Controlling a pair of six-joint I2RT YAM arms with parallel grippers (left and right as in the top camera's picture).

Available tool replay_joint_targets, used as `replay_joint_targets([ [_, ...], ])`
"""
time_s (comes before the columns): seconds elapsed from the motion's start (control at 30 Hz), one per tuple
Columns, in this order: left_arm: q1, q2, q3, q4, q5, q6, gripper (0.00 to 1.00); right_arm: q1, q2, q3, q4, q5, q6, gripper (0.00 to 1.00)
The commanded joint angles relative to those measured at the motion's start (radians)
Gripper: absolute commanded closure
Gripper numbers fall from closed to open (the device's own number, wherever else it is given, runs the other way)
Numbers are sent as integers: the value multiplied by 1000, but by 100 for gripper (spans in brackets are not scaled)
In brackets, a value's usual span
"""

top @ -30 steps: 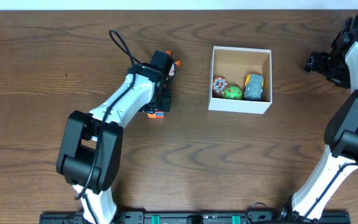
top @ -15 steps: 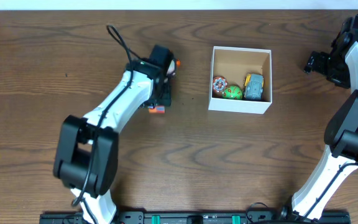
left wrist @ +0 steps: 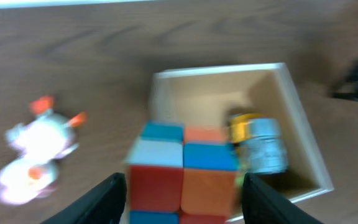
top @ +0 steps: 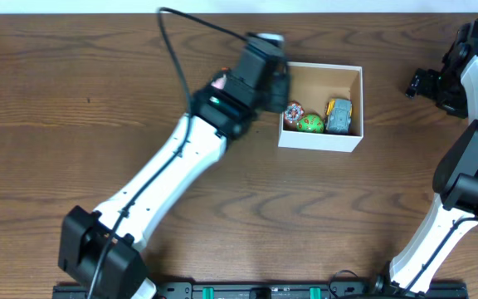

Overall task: Pack container
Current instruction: 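Lift the cube and carry it into the white box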

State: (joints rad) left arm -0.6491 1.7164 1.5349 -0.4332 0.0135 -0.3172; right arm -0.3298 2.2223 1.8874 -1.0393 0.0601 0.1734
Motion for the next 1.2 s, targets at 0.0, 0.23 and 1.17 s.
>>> replay_joint_targets([
  [0.0,-41,24,7,58,1,-1,39,-8,-2,-3,0,3,10,1],
  [0.23,-77,103,7,155,1,-2,39,-8,-2,-3,0,3,10,1],
  [1.17,-26,145,7,93,6,-1,25,-8,-2,-3,0,3,10,1],
])
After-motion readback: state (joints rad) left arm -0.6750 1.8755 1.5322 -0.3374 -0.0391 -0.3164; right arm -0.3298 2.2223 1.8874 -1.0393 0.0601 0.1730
